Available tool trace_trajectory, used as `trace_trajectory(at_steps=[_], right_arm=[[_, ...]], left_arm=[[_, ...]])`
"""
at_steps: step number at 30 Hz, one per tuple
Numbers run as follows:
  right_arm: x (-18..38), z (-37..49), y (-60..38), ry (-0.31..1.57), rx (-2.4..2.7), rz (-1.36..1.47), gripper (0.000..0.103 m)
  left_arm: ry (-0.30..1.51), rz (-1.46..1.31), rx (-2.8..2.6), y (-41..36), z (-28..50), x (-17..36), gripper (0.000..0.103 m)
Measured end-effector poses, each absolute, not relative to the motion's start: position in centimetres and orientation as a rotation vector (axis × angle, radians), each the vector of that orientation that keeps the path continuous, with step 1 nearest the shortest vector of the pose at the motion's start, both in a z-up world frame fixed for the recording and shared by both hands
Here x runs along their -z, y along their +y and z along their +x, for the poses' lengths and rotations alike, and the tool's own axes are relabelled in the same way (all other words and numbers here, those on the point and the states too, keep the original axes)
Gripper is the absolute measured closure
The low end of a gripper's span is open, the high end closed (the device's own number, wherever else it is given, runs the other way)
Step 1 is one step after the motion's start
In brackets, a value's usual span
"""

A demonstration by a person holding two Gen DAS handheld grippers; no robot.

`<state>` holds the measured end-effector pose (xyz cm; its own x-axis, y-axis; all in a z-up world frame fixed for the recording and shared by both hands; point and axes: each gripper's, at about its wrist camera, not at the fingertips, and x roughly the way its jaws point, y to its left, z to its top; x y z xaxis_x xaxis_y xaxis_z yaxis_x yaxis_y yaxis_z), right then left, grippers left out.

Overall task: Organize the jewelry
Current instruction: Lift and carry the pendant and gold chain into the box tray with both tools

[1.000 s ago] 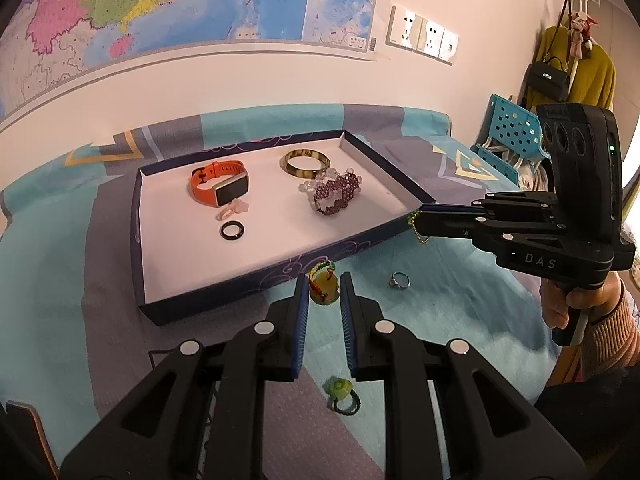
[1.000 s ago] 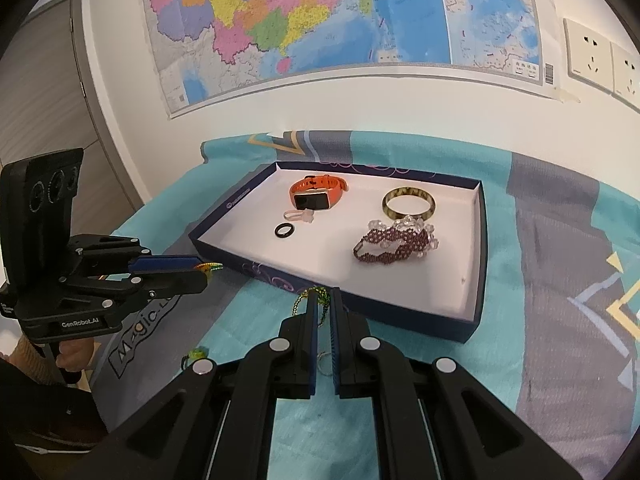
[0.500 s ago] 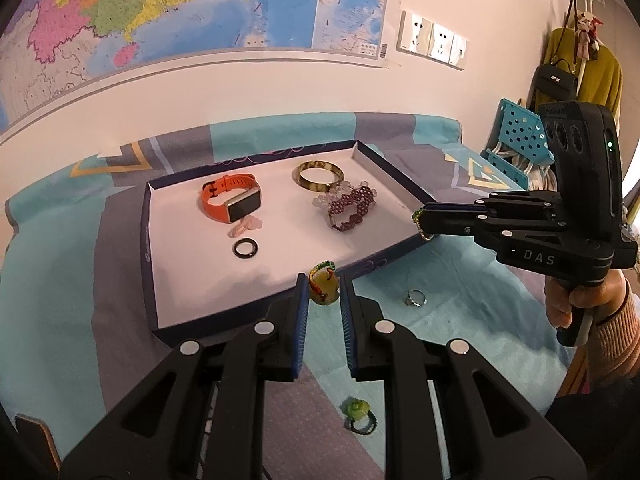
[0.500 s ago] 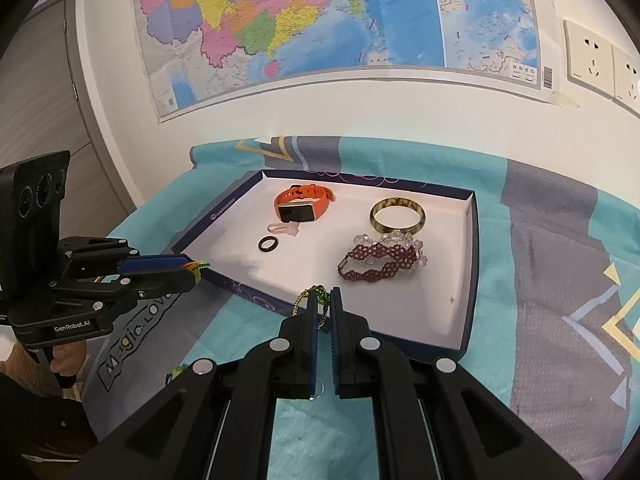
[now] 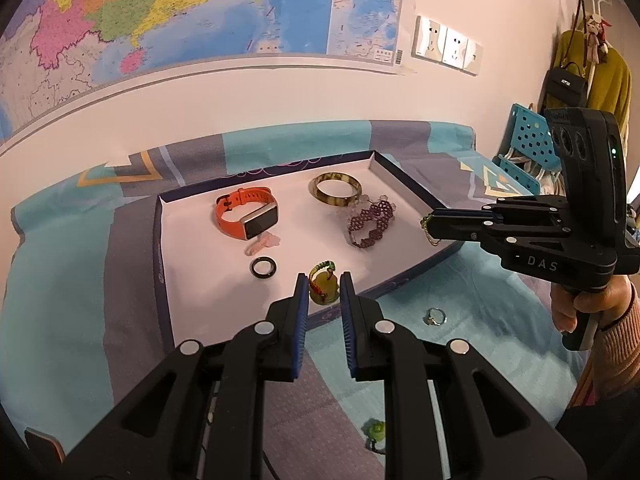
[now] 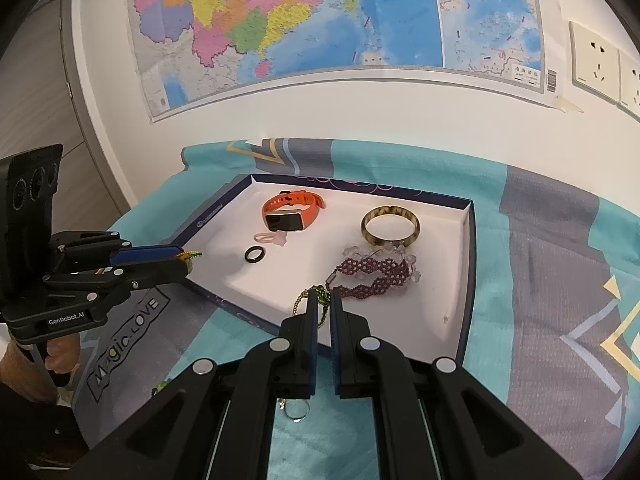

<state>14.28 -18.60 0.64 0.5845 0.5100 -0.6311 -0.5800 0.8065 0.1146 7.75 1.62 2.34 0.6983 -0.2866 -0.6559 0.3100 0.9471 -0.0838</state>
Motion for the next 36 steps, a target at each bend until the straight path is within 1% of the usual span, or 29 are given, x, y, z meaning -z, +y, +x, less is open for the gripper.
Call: trace_trajectory(at_steps=[36], right_arm=[[1.0, 18.0, -17.4, 0.761, -0.596, -0.114, 0.099]], left_arm=[[0.797, 0.017, 0.264, 2.4, 12.2, 0.3, 0.087]])
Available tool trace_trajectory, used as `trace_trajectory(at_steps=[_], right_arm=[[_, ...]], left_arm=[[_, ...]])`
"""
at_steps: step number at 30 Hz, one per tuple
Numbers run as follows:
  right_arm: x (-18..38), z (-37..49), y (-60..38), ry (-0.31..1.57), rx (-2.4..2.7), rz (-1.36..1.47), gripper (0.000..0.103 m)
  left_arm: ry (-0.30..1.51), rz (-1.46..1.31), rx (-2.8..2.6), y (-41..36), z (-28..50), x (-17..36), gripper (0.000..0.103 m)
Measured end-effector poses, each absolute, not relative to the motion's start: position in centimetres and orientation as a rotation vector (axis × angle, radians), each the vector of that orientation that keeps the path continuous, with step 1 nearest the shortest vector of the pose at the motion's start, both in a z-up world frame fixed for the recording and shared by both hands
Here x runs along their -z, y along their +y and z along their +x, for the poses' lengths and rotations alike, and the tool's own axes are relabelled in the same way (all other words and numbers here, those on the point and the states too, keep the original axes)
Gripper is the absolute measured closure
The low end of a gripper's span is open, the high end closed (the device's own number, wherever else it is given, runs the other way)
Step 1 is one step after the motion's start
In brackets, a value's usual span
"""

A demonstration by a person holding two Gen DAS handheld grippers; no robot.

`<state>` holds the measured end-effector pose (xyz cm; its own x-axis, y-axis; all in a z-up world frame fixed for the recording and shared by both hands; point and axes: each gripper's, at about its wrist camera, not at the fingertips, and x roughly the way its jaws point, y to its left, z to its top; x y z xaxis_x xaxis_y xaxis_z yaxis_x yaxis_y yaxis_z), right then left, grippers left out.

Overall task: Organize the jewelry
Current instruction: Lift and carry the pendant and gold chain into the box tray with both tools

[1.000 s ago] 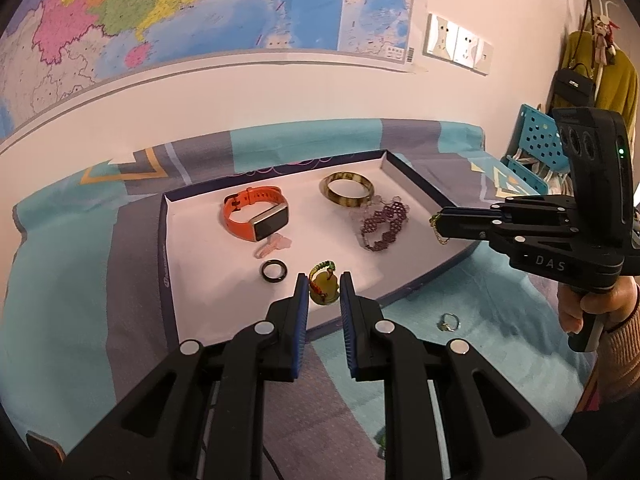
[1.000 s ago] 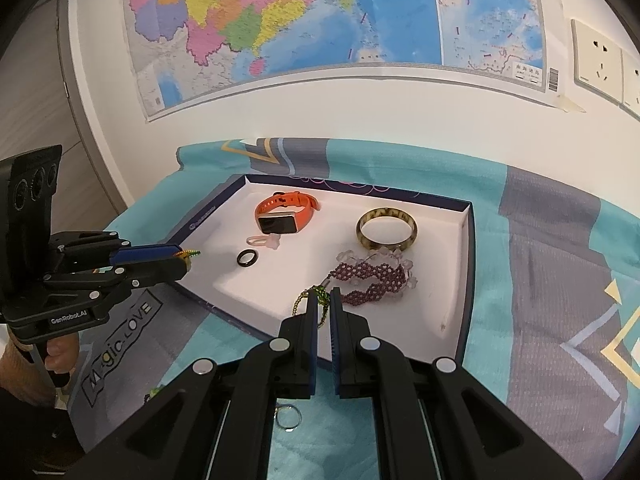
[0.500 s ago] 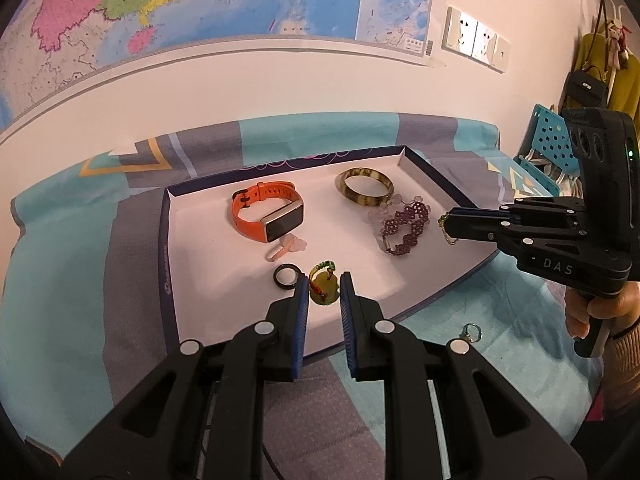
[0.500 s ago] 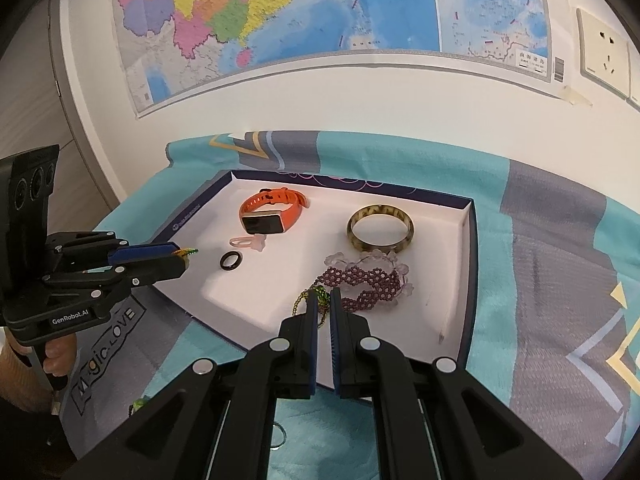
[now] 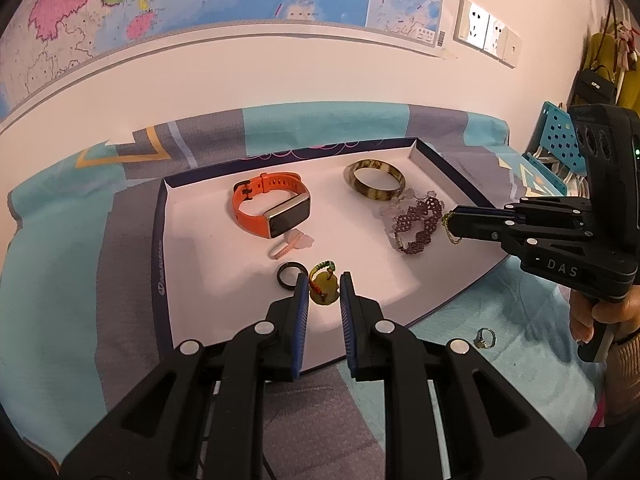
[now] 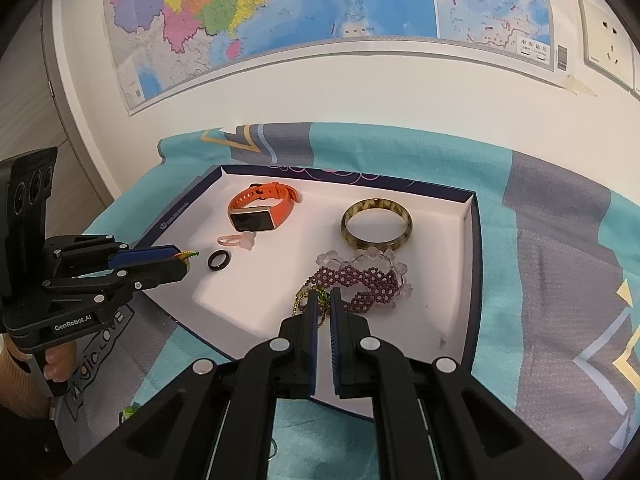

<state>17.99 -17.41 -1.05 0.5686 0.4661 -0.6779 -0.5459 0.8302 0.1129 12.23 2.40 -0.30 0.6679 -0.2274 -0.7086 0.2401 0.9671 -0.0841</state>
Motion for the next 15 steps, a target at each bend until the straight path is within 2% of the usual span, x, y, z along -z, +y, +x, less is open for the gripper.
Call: trace_trajectory(at_steps=[15], right_arm=[[1.77, 18.93, -17.16, 0.786, -0.581, -0.12, 0.099]], left_arm=[[0.828, 0.021, 0.25, 2.38, 13.2, 1.24, 0.087]])
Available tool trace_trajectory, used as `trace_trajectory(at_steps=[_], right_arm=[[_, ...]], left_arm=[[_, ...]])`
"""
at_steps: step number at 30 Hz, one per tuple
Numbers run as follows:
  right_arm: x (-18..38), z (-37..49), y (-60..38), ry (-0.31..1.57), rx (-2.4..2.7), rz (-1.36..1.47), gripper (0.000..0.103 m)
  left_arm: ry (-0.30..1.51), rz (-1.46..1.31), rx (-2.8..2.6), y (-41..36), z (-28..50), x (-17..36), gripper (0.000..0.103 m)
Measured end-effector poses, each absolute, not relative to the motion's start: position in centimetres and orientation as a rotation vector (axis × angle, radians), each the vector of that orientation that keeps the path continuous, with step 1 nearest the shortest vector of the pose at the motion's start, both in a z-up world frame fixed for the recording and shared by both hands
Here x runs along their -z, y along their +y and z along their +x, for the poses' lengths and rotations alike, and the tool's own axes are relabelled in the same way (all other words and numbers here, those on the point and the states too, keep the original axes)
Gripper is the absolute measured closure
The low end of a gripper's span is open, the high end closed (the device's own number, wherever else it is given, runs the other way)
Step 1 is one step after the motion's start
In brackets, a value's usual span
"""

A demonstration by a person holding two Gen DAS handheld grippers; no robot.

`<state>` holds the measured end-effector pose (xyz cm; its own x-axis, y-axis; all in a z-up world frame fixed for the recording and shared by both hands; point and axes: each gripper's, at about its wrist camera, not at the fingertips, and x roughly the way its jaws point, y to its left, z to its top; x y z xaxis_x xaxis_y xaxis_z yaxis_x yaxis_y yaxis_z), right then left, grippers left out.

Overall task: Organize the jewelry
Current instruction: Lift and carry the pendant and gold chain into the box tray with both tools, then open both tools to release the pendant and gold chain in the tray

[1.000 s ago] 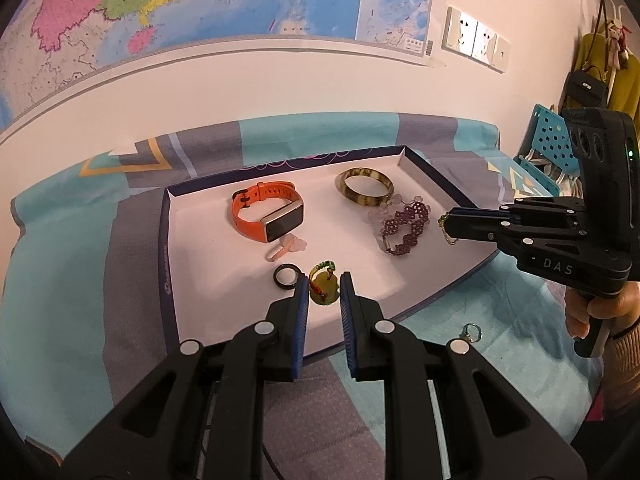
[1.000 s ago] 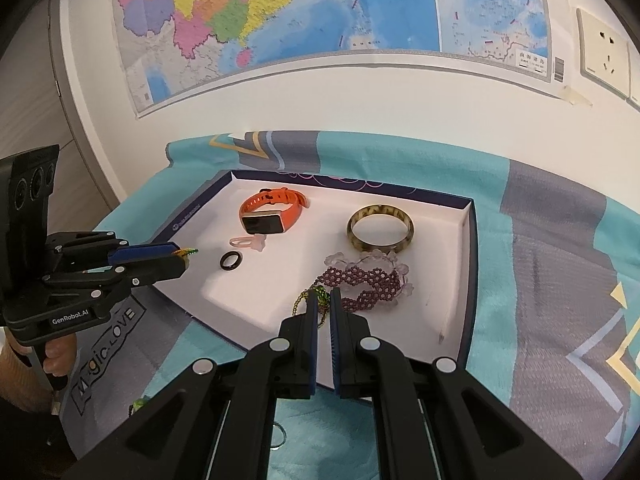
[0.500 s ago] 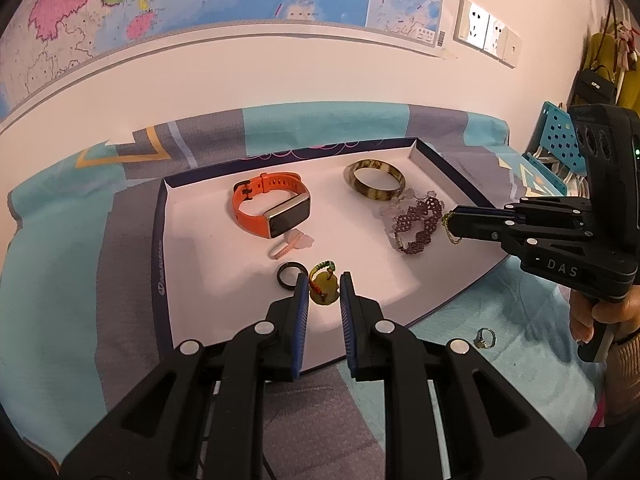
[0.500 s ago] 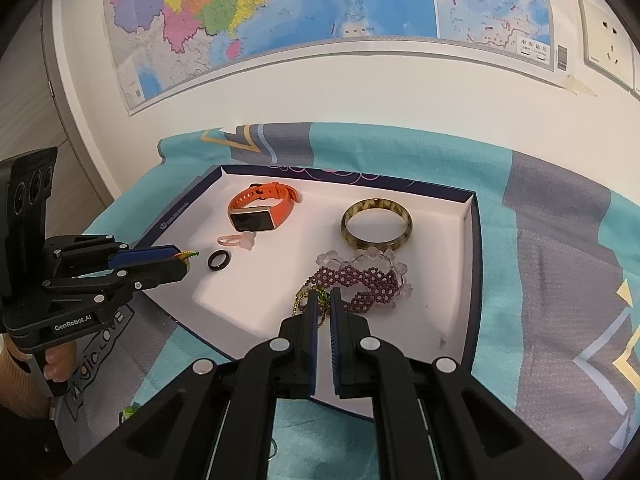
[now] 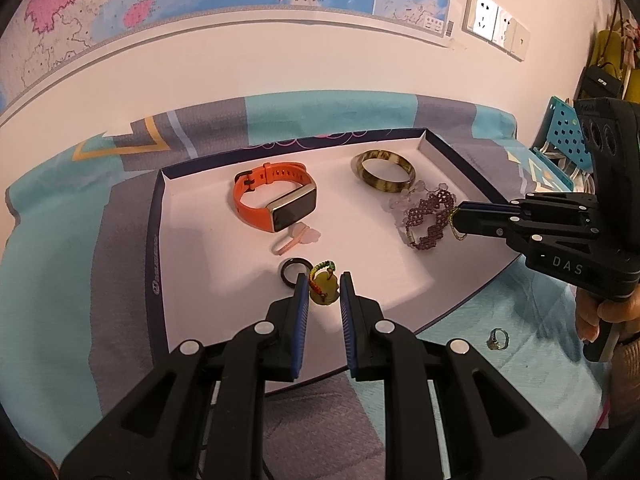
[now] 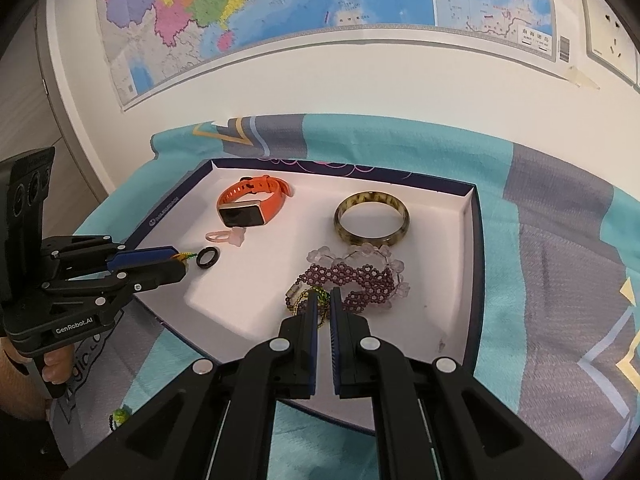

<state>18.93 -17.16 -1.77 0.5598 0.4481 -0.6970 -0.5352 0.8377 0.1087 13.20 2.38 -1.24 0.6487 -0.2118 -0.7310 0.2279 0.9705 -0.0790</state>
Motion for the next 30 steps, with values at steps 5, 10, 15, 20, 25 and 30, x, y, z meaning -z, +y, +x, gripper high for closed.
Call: trace_trajectory(at_steps=[5, 10, 15, 20, 25, 30], right_arm=[[2.0, 19.1, -16.9, 0.794, -0.579, -0.129, 0.099], [2.2, 19.4, -16.7, 0.801, -0.574, -0.132, 0.099], [2.5, 19.7, -16.5, 0.811, -0.561, -0.137, 0.098], [2.7, 19.9, -16.4, 0.818, -0.552, -0.139, 0.095], [2.9, 20.1, -16.4, 0.824, -0.551, -0.141, 0.094], [2.6, 20.0, -16.7, 0.81, -0.551, -0.126, 0.093]], left_arm=[[0.837, 0.021, 0.245, 2.4, 13.5, 1.5, 0.087], [0.849, 0.022, 0.24, 2.4, 13.8, 2.0, 0.087], [0.858, 0.024, 0.232, 2.4, 14.0, 2.3, 0.087], [0.866, 0.022, 0.23, 2.4, 14.2, 2.5, 0.086], [0.871, 0.017, 0.226, 2.5, 14.3, 2.7, 0.086], [0.858, 0.011, 0.22, 2.8, 14.1, 2.4, 0.085]])
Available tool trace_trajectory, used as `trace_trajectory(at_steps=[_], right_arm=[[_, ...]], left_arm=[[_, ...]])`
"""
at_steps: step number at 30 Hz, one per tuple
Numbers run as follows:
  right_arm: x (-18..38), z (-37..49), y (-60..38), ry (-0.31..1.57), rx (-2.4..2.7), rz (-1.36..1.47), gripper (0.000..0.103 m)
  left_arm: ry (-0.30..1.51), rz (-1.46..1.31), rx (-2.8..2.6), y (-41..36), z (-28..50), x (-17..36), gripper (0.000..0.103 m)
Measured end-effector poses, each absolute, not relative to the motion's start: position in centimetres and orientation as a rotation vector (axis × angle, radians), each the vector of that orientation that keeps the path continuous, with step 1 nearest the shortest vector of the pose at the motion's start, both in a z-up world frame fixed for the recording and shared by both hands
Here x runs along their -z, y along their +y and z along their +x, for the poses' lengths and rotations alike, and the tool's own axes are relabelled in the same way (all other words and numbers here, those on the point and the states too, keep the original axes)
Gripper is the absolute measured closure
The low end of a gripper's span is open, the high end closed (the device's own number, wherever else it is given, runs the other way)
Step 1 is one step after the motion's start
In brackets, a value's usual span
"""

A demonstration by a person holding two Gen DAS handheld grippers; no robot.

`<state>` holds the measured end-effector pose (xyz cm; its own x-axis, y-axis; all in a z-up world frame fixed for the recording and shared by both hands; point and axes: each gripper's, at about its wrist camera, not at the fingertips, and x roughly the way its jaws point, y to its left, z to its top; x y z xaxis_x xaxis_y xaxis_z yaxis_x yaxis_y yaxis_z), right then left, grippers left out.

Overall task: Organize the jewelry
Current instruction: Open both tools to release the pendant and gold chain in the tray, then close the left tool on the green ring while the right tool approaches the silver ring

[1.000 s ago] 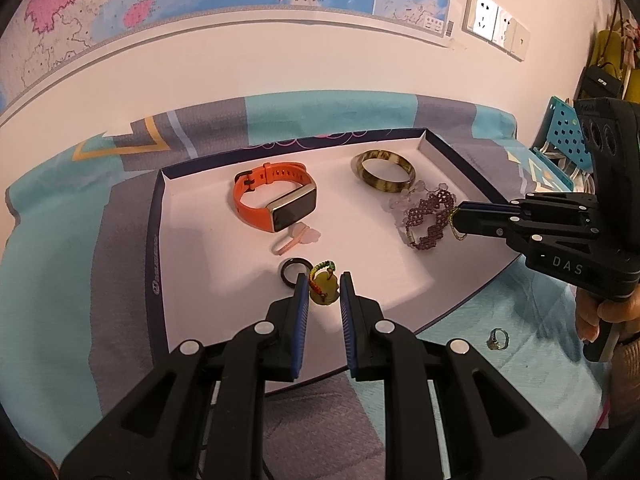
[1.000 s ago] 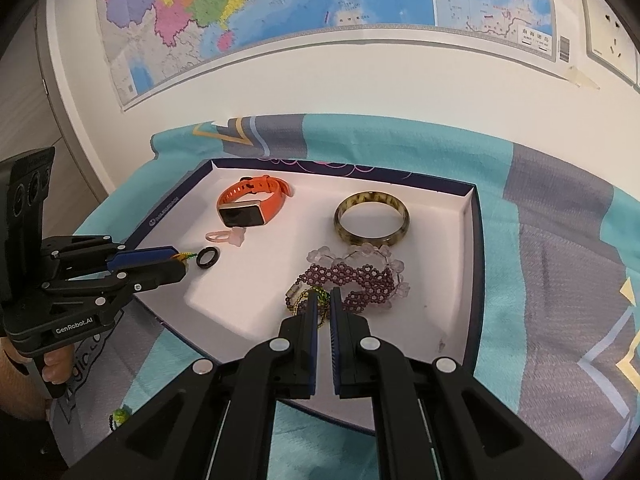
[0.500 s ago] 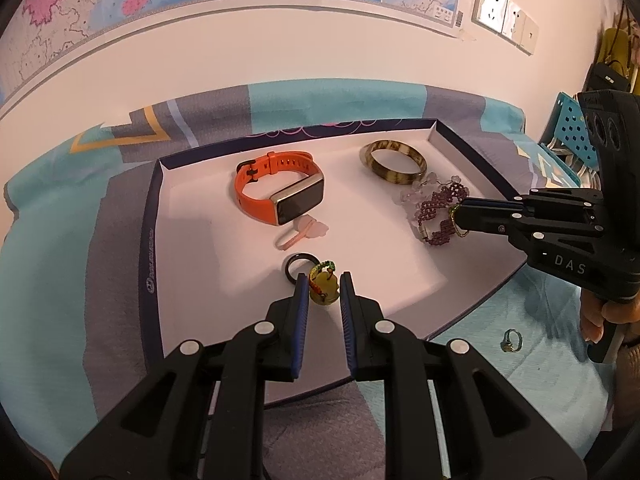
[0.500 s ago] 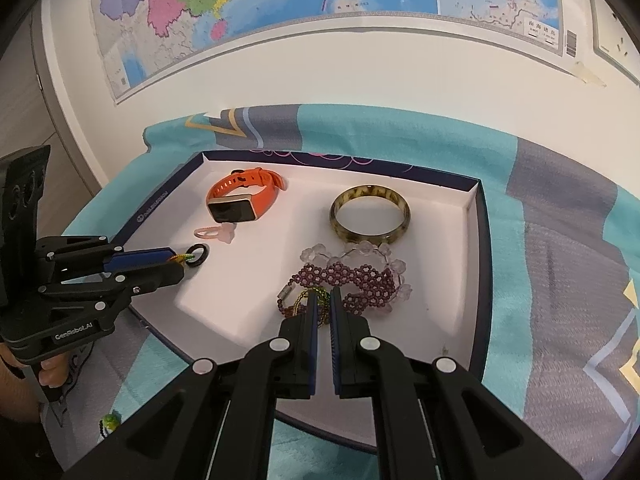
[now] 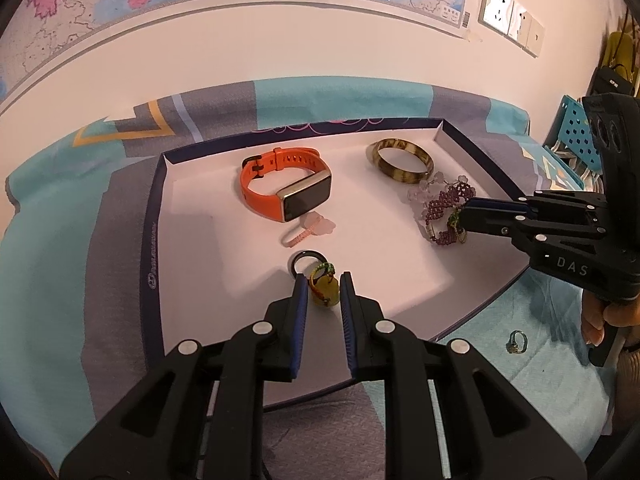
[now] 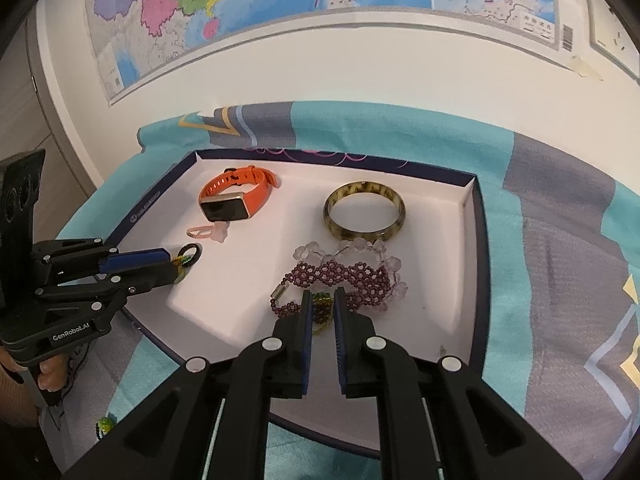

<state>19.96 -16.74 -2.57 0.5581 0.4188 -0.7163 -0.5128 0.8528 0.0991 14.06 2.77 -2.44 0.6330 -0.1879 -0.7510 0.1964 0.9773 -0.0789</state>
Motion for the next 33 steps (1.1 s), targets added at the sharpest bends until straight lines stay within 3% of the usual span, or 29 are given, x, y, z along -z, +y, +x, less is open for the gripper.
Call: trace_trajectory(at_steps=[4, 8, 13, 15, 21, 33], right_arm=[[2.1, 19.6, -17.3, 0.794, -0.544, -0.109, 0.089], [1.9, 19.0, -17.9, 0.789, -0.538, -0.097, 0.089], [1.0, 17.2, -18.5, 0.757, -0.548, -0.097, 0.082], [0.6, 16.0, -18.7, 0.743, -0.569, -0.096, 0.075], [1.0, 12.4, -18.8, 0.747, -0.617, -0.129, 0.069], [4.1, 9.1, -18.4, 0.828, -0.61, -0.167, 0.065]], left_arm=[[0.844, 0.005, 0.217, 3.1, 13.7, 2.3, 0.075], [0.826, -0.007, 0.214, 3.5, 13.3, 1.8, 0.074], [0.771, 0.011, 0.225, 3.4, 11.6, 0.3, 0.064], [0.752, 0.025, 0.242, 3.3, 10.4, -0.3, 0.063], [0.727, 0.052, 0.292, 3.1, 6.7, -0.8, 0.058], [0.802, 0.076, 0.397, 2.3, 1.0, 1.8, 0.046]])
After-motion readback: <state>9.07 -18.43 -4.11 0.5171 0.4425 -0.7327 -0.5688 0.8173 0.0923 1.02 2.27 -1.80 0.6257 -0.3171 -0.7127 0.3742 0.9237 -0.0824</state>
